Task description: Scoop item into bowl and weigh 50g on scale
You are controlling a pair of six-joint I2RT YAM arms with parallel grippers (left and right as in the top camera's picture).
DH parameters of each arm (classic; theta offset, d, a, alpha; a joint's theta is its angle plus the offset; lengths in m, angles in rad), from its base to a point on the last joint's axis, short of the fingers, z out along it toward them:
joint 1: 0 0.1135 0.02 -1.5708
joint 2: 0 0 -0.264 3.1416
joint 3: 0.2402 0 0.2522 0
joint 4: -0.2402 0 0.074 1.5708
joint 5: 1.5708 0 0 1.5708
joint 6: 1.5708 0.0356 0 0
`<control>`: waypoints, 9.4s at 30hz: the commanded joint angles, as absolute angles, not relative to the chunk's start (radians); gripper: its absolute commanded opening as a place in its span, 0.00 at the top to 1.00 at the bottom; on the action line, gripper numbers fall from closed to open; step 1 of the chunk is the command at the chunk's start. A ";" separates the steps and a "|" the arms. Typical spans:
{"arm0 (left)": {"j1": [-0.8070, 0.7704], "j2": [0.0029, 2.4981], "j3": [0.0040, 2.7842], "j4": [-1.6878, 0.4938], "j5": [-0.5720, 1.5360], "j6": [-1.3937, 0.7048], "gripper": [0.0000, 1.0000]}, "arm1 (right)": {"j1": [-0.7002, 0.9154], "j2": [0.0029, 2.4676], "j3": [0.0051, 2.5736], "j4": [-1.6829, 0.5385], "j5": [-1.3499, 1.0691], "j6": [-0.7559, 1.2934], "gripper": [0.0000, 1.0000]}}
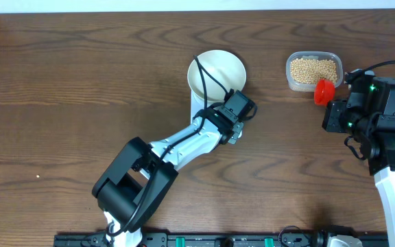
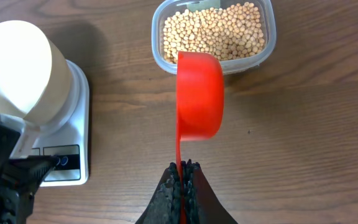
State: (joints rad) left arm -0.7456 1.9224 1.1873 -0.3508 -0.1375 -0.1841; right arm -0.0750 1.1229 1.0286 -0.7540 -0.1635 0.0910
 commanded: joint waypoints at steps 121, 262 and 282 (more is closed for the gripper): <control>-0.119 1.422 1.194 -0.078 -0.192 -0.162 0.93 | -0.081 1.199 1.045 -0.428 0.035 0.134 0.99; -0.434 1.352 1.193 -0.824 0.228 0.211 0.93 | -0.111 1.206 1.044 -0.645 -0.153 0.021 0.99; -0.433 1.352 1.193 -0.829 0.183 0.235 0.78 | -0.110 1.206 1.044 -0.647 -0.153 0.020 0.99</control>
